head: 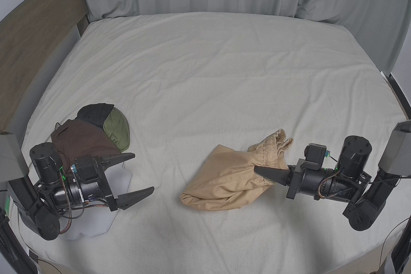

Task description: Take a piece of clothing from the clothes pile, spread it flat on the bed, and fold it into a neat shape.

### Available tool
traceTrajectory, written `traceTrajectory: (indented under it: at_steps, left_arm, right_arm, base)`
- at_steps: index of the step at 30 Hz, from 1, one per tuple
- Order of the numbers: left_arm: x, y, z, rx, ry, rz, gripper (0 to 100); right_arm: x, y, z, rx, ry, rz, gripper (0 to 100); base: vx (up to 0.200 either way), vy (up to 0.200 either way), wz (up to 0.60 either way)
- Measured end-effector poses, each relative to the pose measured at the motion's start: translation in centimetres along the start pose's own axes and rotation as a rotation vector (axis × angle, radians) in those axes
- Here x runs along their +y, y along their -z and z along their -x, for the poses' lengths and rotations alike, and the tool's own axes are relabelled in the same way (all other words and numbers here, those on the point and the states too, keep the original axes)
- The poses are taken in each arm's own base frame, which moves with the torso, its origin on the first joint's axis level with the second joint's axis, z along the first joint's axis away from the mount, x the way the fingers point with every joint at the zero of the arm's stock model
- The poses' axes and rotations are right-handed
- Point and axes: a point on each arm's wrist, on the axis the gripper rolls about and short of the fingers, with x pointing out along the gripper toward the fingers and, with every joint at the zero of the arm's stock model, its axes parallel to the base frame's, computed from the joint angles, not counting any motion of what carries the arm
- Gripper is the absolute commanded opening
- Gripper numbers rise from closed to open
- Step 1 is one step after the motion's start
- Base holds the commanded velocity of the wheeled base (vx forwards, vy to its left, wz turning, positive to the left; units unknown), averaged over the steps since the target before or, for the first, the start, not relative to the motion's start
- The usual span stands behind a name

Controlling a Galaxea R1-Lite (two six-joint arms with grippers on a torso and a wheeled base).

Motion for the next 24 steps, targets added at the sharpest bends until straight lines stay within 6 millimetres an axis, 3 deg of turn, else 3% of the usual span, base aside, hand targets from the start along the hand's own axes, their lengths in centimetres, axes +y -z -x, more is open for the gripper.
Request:
traceTrajectory:
  at_steps: [24]
  left_arm:
    - [0.0,0.0,0.1,0.001,-0.001,0.002,100]
  right_arm:
    - [-1.4,-4.5,-3.1,-0.157,-0.053,0.021,0]
  base:
    - [0.000,0.000,0.00]
